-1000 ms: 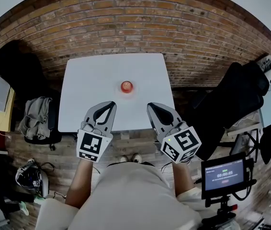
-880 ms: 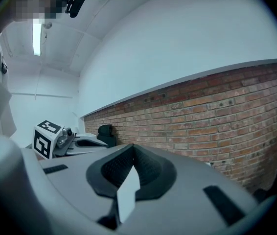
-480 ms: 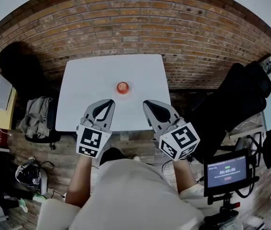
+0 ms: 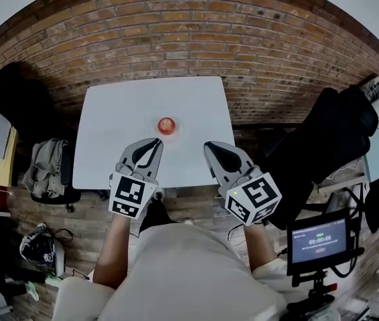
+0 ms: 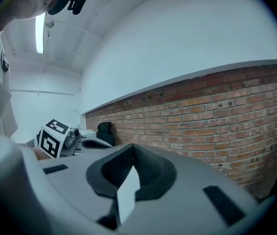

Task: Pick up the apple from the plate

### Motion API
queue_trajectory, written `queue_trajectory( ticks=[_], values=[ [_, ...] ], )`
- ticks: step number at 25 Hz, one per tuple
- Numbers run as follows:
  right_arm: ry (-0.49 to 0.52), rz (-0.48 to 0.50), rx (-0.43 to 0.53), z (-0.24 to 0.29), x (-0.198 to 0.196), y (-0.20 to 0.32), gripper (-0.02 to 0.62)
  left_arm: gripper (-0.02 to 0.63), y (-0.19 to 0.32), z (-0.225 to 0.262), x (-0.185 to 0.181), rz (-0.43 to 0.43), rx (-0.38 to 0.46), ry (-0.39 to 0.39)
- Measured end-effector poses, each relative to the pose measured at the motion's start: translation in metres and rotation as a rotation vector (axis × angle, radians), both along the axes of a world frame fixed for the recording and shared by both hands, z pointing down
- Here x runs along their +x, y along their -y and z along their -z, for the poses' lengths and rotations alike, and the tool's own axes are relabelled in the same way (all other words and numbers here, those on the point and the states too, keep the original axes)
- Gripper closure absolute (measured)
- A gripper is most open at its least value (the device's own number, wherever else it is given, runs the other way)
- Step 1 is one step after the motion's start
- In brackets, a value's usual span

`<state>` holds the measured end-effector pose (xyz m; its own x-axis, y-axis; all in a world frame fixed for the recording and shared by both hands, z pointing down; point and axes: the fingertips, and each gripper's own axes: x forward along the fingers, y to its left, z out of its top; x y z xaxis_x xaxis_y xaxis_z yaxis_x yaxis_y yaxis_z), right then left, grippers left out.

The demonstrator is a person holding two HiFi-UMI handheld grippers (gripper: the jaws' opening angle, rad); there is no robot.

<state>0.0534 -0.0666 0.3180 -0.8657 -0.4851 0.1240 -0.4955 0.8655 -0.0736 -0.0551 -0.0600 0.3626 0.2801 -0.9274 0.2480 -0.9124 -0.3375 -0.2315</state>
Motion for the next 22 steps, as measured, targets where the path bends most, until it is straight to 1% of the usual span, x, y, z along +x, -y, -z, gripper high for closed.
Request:
queue_trajectory(
  ticks=[5, 12, 17, 22],
  values=[
    [-0.005, -0.025, -0.023, -0.006, -0.011, 0.019, 0.594, 0.598, 0.021, -0.013, -0.013, -0.022, -0.042, -0.011],
    [-0.009, -0.056, -0.039, -0.007, -0.024, 0.047, 0.594, 0.598, 0.057, -0.019, -0.029, -0.052, -0.066, 0.002],
    [-0.012, -0.078, -0.061, -0.012, -0.028, 0.063, 0.594, 0.597, 0.079, -0.029, -0.032, -0.079, -0.095, 0.003],
    [-0.012, -0.106, -0.091, -0.016, -0.031, 0.079, 0.594, 0.597, 0.096, -0.041, -0.031, -0.130, -0.145, 0.016]
  ],
)
